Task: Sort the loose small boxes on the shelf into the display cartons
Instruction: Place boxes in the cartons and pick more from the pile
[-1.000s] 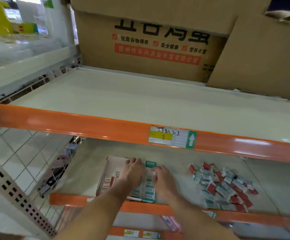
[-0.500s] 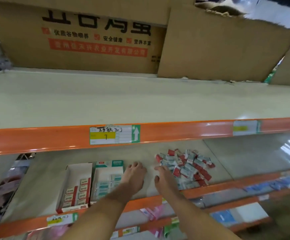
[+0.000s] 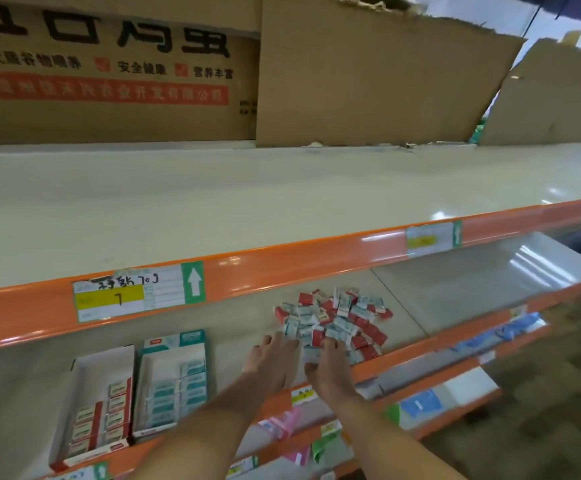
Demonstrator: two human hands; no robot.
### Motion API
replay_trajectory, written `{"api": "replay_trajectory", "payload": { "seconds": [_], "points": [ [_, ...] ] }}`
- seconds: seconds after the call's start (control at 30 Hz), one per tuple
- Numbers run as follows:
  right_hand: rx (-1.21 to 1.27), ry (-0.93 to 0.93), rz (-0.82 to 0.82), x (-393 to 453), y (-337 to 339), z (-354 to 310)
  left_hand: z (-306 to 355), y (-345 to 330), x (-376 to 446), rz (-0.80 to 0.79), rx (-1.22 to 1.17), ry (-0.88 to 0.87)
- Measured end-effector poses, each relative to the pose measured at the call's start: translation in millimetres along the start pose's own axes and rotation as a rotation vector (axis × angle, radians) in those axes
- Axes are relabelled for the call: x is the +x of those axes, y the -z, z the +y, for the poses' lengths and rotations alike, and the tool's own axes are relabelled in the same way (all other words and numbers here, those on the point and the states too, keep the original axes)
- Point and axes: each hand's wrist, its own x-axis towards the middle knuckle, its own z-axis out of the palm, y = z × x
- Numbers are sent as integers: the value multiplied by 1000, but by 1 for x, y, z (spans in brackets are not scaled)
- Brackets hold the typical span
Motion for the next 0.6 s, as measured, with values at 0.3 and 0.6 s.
{"api": "replay_trajectory", "payload": {
  "seconds": [0.3, 0.6],
  "points": [
    [108, -100, 118, 12, -24, -5, 14, -24, 27, 84, -115, 90],
    [176, -106, 152, 17, -28, 0, 15, -30, 33, 95, -41, 99]
  ]
}}
